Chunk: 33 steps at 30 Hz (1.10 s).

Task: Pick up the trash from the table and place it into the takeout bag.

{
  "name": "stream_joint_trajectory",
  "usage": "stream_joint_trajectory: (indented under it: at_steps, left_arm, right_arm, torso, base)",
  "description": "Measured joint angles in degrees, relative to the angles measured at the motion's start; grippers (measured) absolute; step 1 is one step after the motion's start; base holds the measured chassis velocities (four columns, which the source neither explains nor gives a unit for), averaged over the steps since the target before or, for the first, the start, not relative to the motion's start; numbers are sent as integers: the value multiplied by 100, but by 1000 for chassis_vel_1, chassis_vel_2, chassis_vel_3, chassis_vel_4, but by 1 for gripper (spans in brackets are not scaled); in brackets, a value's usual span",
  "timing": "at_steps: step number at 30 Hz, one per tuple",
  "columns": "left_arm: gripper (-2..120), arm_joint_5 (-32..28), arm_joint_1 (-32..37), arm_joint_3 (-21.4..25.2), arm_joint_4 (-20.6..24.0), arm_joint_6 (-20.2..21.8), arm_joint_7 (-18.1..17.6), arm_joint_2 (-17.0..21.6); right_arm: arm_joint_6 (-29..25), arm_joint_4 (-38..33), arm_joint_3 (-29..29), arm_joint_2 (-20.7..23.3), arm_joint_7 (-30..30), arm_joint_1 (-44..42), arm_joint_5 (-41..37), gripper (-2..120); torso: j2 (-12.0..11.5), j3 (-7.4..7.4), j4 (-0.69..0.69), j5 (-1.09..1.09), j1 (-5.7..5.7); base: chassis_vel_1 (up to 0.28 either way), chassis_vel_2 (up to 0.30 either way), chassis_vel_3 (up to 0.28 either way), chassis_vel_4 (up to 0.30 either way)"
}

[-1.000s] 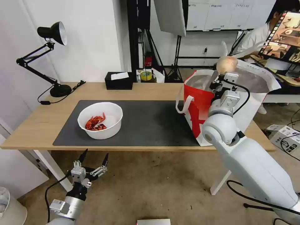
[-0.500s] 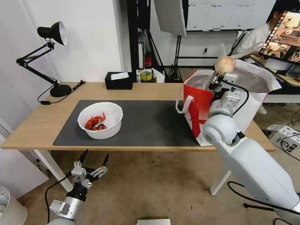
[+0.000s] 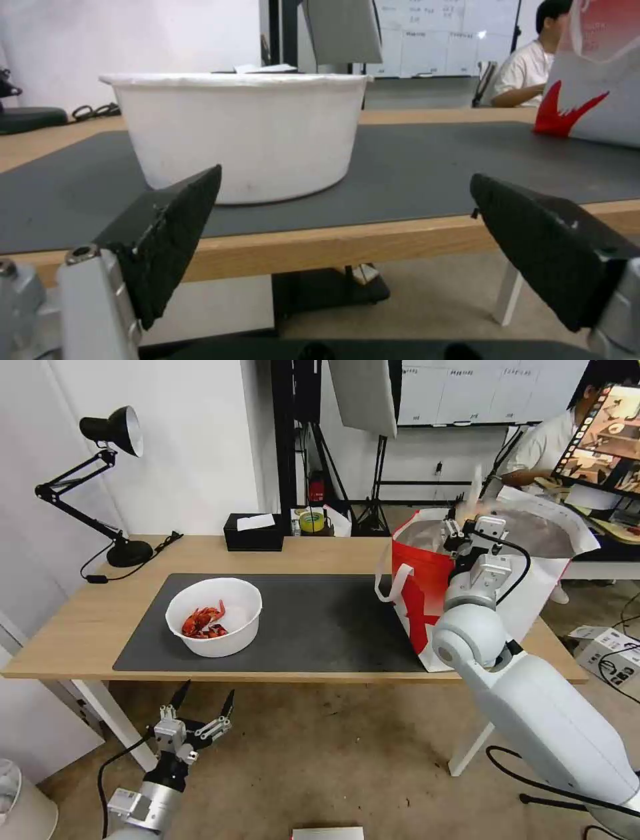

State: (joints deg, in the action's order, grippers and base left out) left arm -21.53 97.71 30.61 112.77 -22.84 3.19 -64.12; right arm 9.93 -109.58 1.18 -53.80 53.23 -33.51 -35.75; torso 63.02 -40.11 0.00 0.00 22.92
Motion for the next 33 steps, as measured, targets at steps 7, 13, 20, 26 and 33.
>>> stream_joint_trajectory:
  at_steps: [7,13,20,26,33]
  left_arm:
    - [100,-5,5,1,35,0,0,16]
    - [100,-16,25,20,55,1,0,28]
    - [100,-23,63,65,98,1,0,24]
    - [100,-24,74,72,109,1,-1,6]
    - [100,5,63,34,123,-7,-2,-39]
  right_arm:
    - [16,-43,0,59,-9,-21,-16,100]
    - [30,-79,-3,115,-39,-51,-16,100]
    - [-125,-317,-16,287,-363,-22,-21,100]
    - [-772,-931,-80,679,-1394,-338,-29,100]
    - [-1092,-1548,-433,1247,-3031,-1411,-215,100]
  torso:
    - [0,0,0,0,0]
    - [0,0,0,0,0]
    - [0,0,0,0,0]
    - [0,0,1,0,0]
    - [0,1,-1,3,0]
  base:
    - [0,0,0,0]
    - [0,0,0,0]
    - [0,0,0,0]
    - [0,0,0,0]
    - [0,0,0,0]
